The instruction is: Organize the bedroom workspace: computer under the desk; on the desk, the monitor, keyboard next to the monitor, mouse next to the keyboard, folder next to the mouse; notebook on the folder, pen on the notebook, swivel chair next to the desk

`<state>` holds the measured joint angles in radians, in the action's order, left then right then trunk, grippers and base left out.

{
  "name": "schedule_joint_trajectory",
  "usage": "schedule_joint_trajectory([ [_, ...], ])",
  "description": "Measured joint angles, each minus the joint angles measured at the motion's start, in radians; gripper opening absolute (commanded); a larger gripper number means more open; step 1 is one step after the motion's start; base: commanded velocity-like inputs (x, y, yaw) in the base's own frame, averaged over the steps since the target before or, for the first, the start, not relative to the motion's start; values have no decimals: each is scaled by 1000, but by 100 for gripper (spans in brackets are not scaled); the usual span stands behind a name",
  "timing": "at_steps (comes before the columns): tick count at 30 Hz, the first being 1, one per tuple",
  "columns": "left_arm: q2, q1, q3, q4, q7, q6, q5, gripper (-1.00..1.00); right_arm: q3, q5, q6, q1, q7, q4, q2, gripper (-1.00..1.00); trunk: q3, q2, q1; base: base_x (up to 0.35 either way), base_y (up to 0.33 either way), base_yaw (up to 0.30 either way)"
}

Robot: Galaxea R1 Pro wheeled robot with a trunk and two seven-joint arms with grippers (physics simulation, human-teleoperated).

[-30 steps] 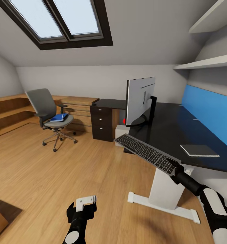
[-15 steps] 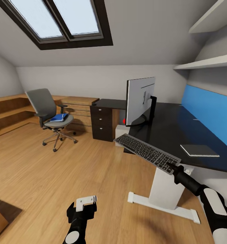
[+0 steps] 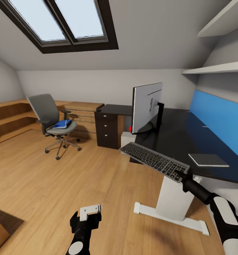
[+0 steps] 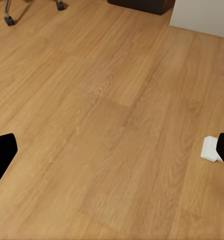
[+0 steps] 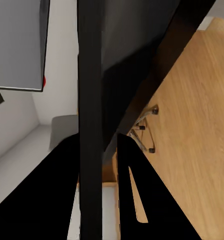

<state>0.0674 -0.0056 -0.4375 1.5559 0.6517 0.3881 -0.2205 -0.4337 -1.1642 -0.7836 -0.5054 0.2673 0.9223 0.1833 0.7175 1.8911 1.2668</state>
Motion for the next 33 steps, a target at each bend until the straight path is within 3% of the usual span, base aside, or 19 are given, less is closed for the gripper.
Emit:
schedule_joint_trajectory([
  [3, -1, 0, 0, 0, 0, 1, -1, 100, 7, 2, 0, 0, 23, 2, -3, -100, -9, -21, -11, 0, 0, 0],
  [10, -1, 0, 0, -1, 0, 1, -1, 100, 88, 9, 1, 0, 37, 7, -18, -100, -31, -70, -38, 0, 0, 0],
  [14, -1, 0, 0, -4, 0, 1, -1, 100, 116, 10, 2, 0, 37, 8, -26, -100, -31, -70, -38, 0, 0, 0],
  [17, -1, 0, 0, -5, 1, 0, 0, 100, 160, 10, 4, 0, 39, 9, -48, -100, -31, -70, -38, 0, 0, 0],
  [20, -2, 0, 1, -8, 2, 0, -1, 100, 202, 11, 9, 0, 38, 15, -92, -100, -31, -70, -38, 0, 0, 0],
  [24, -2, 0, 4, -23, 4, 0, -1, 100, 234, 14, 26, 0, 33, 41, -182, -100, -31, -70, -38, 0, 0, 0],
  [26, -1, 0, 4, -26, 4, 0, 0, 100, 247, 15, 32, 0, 31, 50, -212, -100, -31, -70, -38, 0, 4, 0],
  [27, -1, 0, 5, -27, 4, 0, 0, 100, 266, 16, 42, 0, 29, 55, -243, -100, -31, -70, -38, 24, 98, 0],
  [28, -2, 0, 5, -27, 5, -1, 0, 100, 297, 14, 65, -1, 27, 59, -276, -100, -31, -70, -38, 61, 161, 0],
  [30, -3, 0, 7, -24, 5, -1, 1, 100, 328, 22, 105, -2, 26, 61, -301, -100, -31, -70, -39, 94, 216, 0],
  [31, -4, 0, 17, -22, 6, -2, 1, 100, 399, 43, 229, -5, 27, 61, -327, -100, -31, -70, -39, 119, 258, 0],
  [33, -3, 0, 55, -21, 5, -1, 2, 100, 447, 33, 333, -6, 22, 62, -342, -100, -31, -70, -39, 123, 279, 0],
])
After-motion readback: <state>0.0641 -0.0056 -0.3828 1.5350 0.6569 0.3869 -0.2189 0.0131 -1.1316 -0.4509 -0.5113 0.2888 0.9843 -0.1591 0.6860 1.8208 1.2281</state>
